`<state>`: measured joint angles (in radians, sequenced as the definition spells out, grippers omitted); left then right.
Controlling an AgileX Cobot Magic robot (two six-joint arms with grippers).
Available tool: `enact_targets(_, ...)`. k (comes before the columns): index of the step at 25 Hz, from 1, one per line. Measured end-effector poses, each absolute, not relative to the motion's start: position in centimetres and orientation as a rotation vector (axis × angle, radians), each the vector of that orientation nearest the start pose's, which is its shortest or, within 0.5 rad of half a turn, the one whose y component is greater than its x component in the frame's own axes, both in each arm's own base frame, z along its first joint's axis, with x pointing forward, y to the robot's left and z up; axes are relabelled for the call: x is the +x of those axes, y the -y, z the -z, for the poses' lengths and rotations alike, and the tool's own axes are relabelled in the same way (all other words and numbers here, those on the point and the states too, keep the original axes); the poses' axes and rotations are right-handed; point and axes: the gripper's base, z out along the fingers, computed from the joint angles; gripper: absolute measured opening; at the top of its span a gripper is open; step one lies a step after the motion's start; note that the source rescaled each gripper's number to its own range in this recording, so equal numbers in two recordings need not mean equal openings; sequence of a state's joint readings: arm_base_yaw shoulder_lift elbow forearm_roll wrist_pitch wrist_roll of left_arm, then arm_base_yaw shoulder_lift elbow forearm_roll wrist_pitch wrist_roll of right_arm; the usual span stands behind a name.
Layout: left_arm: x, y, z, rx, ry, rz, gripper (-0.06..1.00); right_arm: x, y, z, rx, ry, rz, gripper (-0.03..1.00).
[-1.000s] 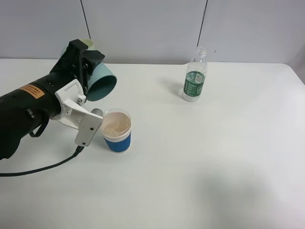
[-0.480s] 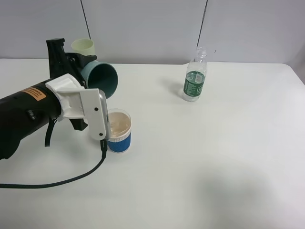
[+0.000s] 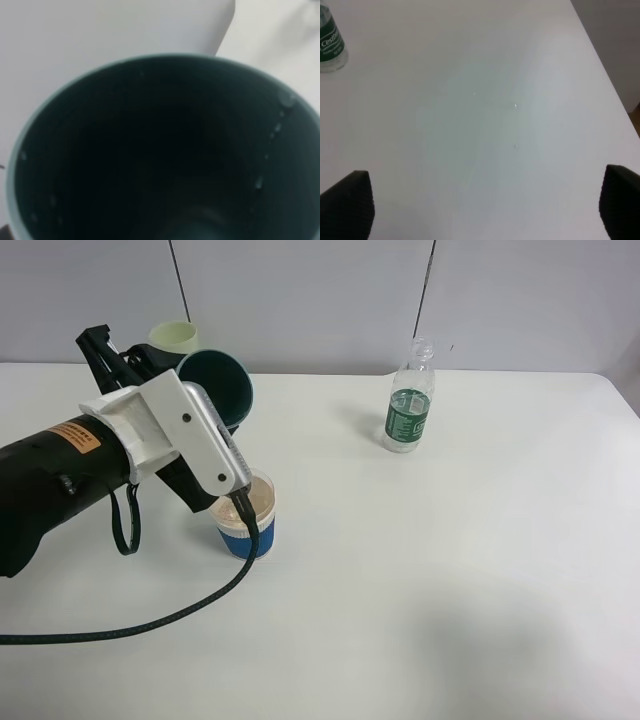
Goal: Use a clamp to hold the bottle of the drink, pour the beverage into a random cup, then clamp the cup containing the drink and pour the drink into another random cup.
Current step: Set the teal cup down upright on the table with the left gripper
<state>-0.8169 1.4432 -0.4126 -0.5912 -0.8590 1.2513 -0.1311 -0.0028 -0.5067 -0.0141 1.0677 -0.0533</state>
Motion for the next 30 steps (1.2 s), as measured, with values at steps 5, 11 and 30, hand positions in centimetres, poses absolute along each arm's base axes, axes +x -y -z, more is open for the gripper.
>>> enact_targets(5, 19.0, 15.7, -20.9, 1.032, -1.335, -0.261, 0.01, -0.6, 0.0, -27.9, 0.080, -2.043, 0.132, 0.82)
enact_targets(11, 19.0, 14.4, -21.2, 0.932, -1.358, -0.081, 0.01, -0.6, 0.0, -27.9, 0.080, -2.043, 0.132, 0.82)
enact_targets(30, 22.4, 6.2, -21.5, 0.460, -1.607, 0.314, 0.01, -0.6, 0.0, -27.9, 0.080, -2.043, 0.132, 0.82)
